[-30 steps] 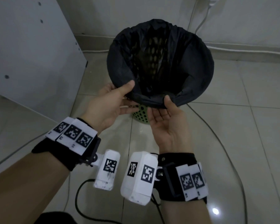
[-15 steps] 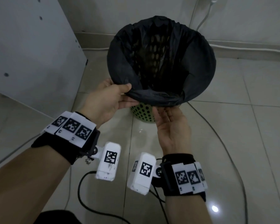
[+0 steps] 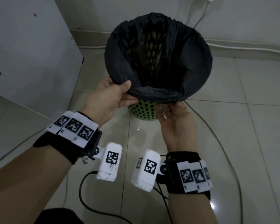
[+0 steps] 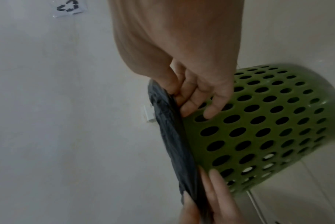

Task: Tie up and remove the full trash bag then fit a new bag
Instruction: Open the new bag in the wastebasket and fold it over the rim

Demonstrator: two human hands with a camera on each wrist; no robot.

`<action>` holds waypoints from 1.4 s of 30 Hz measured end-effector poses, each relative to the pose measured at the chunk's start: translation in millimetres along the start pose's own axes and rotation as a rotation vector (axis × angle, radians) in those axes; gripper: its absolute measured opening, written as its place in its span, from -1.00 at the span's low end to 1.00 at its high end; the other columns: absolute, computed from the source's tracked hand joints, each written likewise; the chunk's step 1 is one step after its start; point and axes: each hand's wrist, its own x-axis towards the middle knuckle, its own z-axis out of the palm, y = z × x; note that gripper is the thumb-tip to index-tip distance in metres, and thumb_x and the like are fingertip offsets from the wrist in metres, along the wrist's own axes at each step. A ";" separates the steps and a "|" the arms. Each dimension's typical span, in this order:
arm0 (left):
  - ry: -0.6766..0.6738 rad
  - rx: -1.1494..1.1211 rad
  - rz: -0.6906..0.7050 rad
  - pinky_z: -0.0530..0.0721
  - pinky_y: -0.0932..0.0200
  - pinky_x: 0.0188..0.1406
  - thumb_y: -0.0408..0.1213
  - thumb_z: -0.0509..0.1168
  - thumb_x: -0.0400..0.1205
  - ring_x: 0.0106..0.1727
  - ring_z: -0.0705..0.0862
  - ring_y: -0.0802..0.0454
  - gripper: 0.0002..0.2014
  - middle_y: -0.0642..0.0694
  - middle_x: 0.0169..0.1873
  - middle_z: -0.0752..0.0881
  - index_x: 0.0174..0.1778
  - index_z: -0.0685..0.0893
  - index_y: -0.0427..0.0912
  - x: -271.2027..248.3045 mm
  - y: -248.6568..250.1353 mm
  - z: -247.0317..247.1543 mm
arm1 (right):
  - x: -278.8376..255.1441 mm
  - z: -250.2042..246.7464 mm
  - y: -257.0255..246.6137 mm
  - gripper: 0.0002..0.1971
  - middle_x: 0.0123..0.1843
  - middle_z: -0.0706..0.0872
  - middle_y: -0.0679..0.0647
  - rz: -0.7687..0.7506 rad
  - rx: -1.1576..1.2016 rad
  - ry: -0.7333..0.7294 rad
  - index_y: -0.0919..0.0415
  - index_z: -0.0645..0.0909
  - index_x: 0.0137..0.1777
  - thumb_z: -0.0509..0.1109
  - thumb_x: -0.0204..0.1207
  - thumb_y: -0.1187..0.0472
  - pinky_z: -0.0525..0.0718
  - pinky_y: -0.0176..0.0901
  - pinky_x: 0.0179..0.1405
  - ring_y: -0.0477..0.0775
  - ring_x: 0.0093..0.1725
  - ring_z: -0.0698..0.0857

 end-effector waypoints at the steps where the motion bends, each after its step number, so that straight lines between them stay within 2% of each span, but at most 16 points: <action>1: 0.001 0.005 0.003 0.83 0.04 -0.26 -0.42 0.30 0.71 -0.22 0.87 -0.17 -0.66 -0.35 0.00 0.81 0.39 0.49 -0.45 -0.6 0.8 0.2 | -0.6 0.4 -3.8 -0.80 -0.09 0.79 0.17 0.007 -0.011 0.014 0.28 0.64 0.01 0.17 0.73 0.40 0.75 0.14 0.21 0.15 -0.05 0.78; 3: 0.014 0.012 0.006 0.83 0.06 -0.29 -0.41 0.32 0.71 -0.27 0.86 -0.14 -0.65 -0.35 0.01 0.80 0.39 0.49 -0.43 -0.4 1.4 -0.3 | -3.0 1.6 -14.6 -0.78 0.01 0.86 0.22 0.045 -0.028 0.029 0.37 0.68 0.19 0.25 0.72 0.30 0.77 0.12 0.20 0.19 0.04 0.85; 5: 0.028 0.027 0.007 0.82 0.08 -0.32 -0.41 0.32 0.70 -0.33 0.85 -0.11 -0.63 -0.37 0.08 0.78 0.41 0.48 -0.41 0.5 2.0 -0.1 | -4.7 4.9 -24.5 -0.68 0.10 0.87 0.23 0.076 -0.065 0.027 0.33 0.69 0.29 0.34 0.70 0.11 0.76 0.12 0.23 0.19 0.10 0.86; 7: 0.030 0.049 0.010 0.81 0.09 -0.35 -0.42 0.31 0.71 -0.39 0.83 -0.07 -0.65 -0.38 0.11 0.76 0.39 0.47 -0.41 -0.1 3.8 0.5 | -5.3 10.6 -25.4 -0.63 0.13 0.87 0.18 0.091 -0.125 0.019 0.26 0.68 0.33 0.42 0.64 0.04 0.74 0.13 0.27 0.16 0.13 0.85; 10: 0.019 0.071 0.015 0.83 0.03 -0.33 -0.42 0.31 0.71 -0.36 0.81 -0.11 -0.67 -0.39 0.11 0.76 0.36 0.45 -0.41 -0.4 7.5 0.7 | -4.7 20.0 -15.3 -0.75 0.16 0.86 0.14 0.095 -0.199 0.062 0.21 0.69 0.25 0.44 0.62 0.18 0.74 0.10 0.21 0.12 0.10 0.84; 12: 0.011 0.069 0.012 0.84 0.00 -0.30 -0.41 0.31 0.72 -0.34 0.82 -0.13 -0.64 -0.36 0.08 0.76 0.40 0.43 -0.40 -1.2 8.5 -0.2 | -4.5 22.2 -11.5 -0.73 0.21 0.83 0.15 0.076 -0.198 0.089 0.21 0.69 0.29 0.43 0.63 0.20 0.74 0.03 0.11 0.09 0.03 0.82; 16: -0.069 -0.009 -0.089 0.85 -0.14 -0.14 -0.26 0.37 0.69 -0.15 0.86 -0.24 -0.66 -0.30 0.10 0.80 0.33 0.52 -0.31 -12.3 1.9 -4.0 | -9.2 18.1 -7.4 -0.73 0.19 0.85 0.13 0.105 -0.154 0.024 0.19 0.69 0.29 0.42 0.64 0.15 0.71 0.12 0.22 0.06 0.03 0.85; 19: -0.117 -0.019 -0.122 0.84 -0.08 -0.08 -0.16 0.44 0.64 0.03 0.85 -0.23 -0.49 -0.26 0.15 0.81 0.45 0.52 -0.30 -15.8 -9.6 -2.3 | -13.8 17.2 -2.9 -0.70 0.09 0.87 0.11 0.138 -0.111 -0.021 0.20 0.66 0.34 0.42 0.64 0.17 0.77 0.12 0.10 0.04 -0.02 0.88; 21: -0.108 -0.043 -0.099 0.83 -0.02 -0.08 -0.20 0.41 0.66 0.04 0.85 -0.20 -0.51 -0.26 0.12 0.83 0.46 0.52 -0.34 -14.5 -15.2 -1.7 | -14.6 19.2 0.0 -0.71 0.07 0.87 0.09 0.133 -0.106 -0.040 0.19 0.65 0.35 0.40 0.65 0.19 0.77 0.07 0.02 0.02 -0.06 0.88; 26: -0.087 -0.093 -0.037 0.82 -0.03 -0.02 -0.27 0.34 0.71 0.09 0.83 -0.23 -0.59 -0.28 0.15 0.81 0.45 0.53 -0.37 -12.6 -18.8 -4.5 | -15.2 22.0 6.1 -0.72 0.22 0.84 0.13 0.159 -0.202 -0.084 0.17 0.66 0.33 0.40 0.65 0.17 0.71 0.22 0.29 0.05 0.04 0.86; 29: -0.029 -0.088 0.000 0.84 -0.02 -0.09 -0.36 0.29 0.73 -0.07 0.85 -0.21 -0.67 -0.33 0.08 0.81 0.37 0.52 -0.42 -8.5 -10.7 -11.3 | -12.7 14.2 -0.7 -0.63 0.07 0.87 0.18 0.118 -0.258 -0.019 0.27 0.71 0.26 0.48 0.59 0.02 0.80 0.19 0.15 0.14 -0.01 0.86; 31: -0.001 -0.089 0.006 0.84 -0.09 -0.05 -0.38 0.28 0.73 -0.13 0.85 -0.17 -0.77 -0.35 0.06 0.80 0.27 0.52 -0.37 -3.9 -4.8 -17.6 | -7.8 10.0 -10.3 -0.61 0.05 0.87 0.19 0.073 -0.230 0.021 0.28 0.73 0.23 0.50 0.57 0.00 0.82 0.11 0.08 0.17 0.00 0.85; 35: -0.004 -0.111 -0.017 0.83 -0.12 -0.06 -0.32 0.30 0.73 0.09 0.81 -0.29 -0.60 -0.36 0.18 0.77 0.45 0.47 -0.43 -3.6 1.4 -18.7 | -0.9 16.5 -20.5 -0.75 -0.01 0.87 0.19 0.106 -0.128 0.012 0.30 0.69 0.23 0.41 0.65 0.18 0.81 0.03 0.07 0.18 0.02 0.84; 38: -0.048 -0.112 -0.072 0.83 -0.14 -0.11 -0.18 0.38 0.68 0.04 0.83 -0.20 -0.56 -0.22 0.21 0.77 0.46 0.55 -0.23 -12.9 -4.8 -9.1 | -3.6 27.9 -9.6 -0.75 -0.07 0.84 0.19 0.105 -0.120 0.011 0.33 0.66 0.26 0.37 0.68 0.22 0.79 -0.04 0.02 0.14 -0.08 0.80; 40: -0.051 -0.119 -0.062 0.83 -0.14 -0.12 -0.24 0.36 0.70 0.05 0.84 -0.18 -0.60 -0.21 0.23 0.77 0.46 0.54 -0.21 -15.2 -10.2 -5.8 | -7.3 31.4 4.7 -0.72 -0.06 0.80 0.19 0.102 -0.155 0.017 0.34 0.64 0.31 0.36 0.69 0.22 0.78 -0.11 -0.15 0.09 -0.17 0.77; 42: -0.002 -0.156 -0.031 0.83 -0.09 -0.16 -0.40 0.29 0.72 0.09 0.83 -0.21 -0.60 -0.29 0.27 0.74 0.49 0.47 -0.31 -11.0 -10.1 -11.9 | -10.7 31.4 18.3 -0.70 -0.02 0.81 0.22 0.131 -0.181 0.001 0.35 0.64 0.33 0.38 0.68 0.20 0.79 -0.12 -0.20 0.08 -0.17 0.80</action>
